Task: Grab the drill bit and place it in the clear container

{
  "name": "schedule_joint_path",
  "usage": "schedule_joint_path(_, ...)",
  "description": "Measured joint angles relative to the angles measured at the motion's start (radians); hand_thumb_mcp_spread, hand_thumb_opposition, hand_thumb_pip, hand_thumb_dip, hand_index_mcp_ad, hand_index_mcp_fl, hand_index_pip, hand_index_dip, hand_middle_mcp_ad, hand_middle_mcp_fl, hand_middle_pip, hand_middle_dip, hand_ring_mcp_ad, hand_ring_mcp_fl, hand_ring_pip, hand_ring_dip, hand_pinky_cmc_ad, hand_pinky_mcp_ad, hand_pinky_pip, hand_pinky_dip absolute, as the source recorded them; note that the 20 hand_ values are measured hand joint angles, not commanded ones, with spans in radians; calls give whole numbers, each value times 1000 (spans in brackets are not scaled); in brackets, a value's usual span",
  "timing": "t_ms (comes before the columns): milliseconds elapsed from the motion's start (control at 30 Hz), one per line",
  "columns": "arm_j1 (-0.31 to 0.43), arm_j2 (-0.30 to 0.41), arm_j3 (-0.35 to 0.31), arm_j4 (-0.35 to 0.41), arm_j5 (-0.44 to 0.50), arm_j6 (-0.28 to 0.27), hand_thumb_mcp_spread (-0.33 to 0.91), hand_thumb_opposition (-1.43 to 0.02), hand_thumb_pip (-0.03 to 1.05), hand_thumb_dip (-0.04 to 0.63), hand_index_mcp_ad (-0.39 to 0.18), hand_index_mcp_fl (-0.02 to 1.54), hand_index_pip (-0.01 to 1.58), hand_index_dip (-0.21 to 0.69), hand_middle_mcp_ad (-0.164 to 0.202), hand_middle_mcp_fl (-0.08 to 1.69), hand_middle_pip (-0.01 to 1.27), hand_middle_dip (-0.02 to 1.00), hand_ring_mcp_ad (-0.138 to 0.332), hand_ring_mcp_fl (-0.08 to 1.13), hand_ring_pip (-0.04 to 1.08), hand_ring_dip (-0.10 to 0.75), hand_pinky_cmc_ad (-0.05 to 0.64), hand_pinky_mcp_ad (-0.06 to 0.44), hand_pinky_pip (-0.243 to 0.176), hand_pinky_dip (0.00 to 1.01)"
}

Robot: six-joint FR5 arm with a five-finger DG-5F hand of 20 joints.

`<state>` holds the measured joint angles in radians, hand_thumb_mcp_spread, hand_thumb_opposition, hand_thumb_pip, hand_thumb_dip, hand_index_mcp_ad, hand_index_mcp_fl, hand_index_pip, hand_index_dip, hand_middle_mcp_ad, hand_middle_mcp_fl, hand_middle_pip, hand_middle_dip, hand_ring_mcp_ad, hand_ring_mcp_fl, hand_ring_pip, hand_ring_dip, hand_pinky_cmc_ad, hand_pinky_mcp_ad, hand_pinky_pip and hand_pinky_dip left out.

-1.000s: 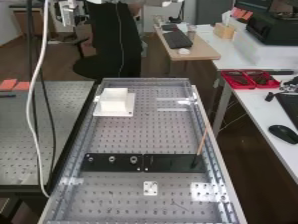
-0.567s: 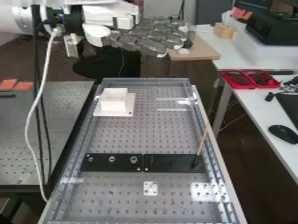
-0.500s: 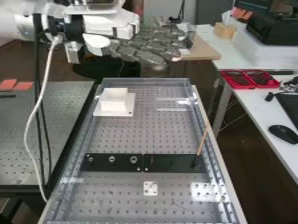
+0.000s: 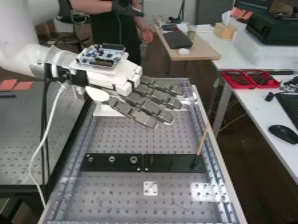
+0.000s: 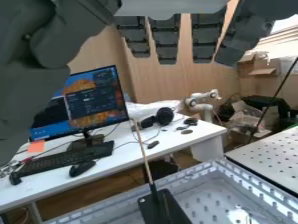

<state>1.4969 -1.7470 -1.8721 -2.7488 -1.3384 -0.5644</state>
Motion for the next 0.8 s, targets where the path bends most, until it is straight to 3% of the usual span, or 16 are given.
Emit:
schedule_joint_path(367, -2, -99, -11, 91, 61, 33, 279, -724, 337, 9, -5, 37, 72, 65, 138, 12, 140, 35, 237, 14, 77, -17, 353, 215, -173, 305)
schedule_joint_path(600, -7, -161, 5, 125, 85, 45, 297, -721, 407, 19, -5, 56, 87, 65, 138, 10, 140, 51, 234, 17, 77, -21, 349, 215, -173, 358)
schedule_joint_path(800, -19, -212, 37, 121, 87, 50, 300, -738, 468, 73, -5, 75, 180, 65, 138, 10, 138, 65, 227, 16, 77, -21, 367, 213, -173, 393)
